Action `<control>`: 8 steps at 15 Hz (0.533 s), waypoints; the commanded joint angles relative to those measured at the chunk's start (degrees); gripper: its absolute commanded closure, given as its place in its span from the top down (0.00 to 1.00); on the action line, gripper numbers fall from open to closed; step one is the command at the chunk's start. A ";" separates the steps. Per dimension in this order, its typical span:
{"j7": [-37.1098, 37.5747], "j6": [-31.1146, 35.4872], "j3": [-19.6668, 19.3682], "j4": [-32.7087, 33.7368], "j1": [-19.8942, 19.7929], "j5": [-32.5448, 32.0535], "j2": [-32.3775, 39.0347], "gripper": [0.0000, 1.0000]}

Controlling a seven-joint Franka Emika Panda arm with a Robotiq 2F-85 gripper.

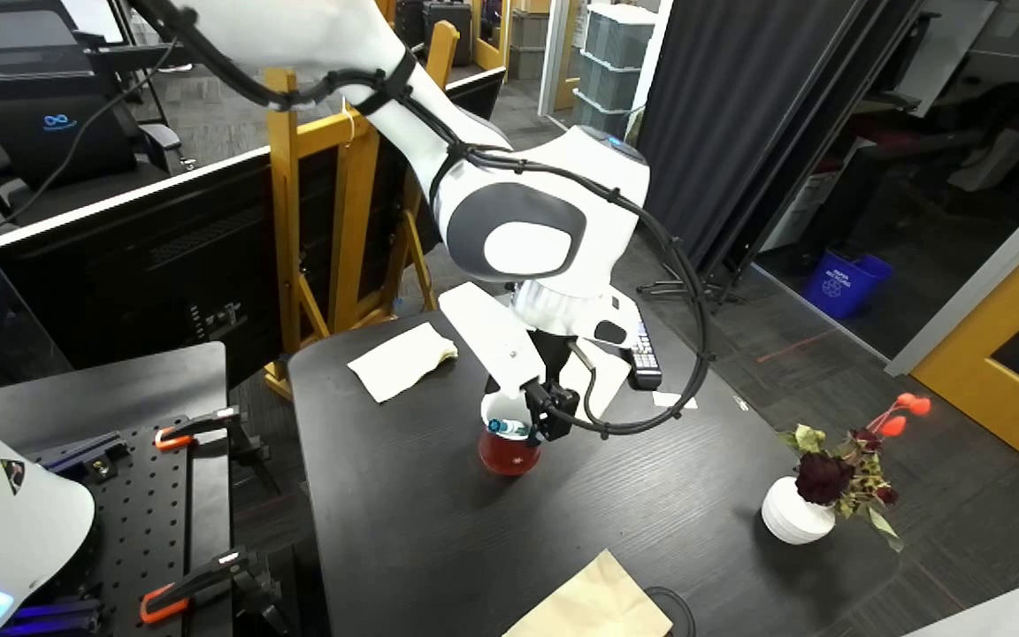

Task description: Remove the marker from the mug and put it on the table

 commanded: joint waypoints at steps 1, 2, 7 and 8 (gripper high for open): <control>0.43 -1.63 1.39 3.56 -1.37 -0.15 2.77 1.00; 0.68 -1.35 1.50 3.44 -1.29 -0.23 3.15 1.00; 0.96 -1.65 2.17 3.24 -1.20 -0.16 3.89 0.75; 1.03 -1.71 2.18 3.32 -1.22 -0.19 3.94 0.77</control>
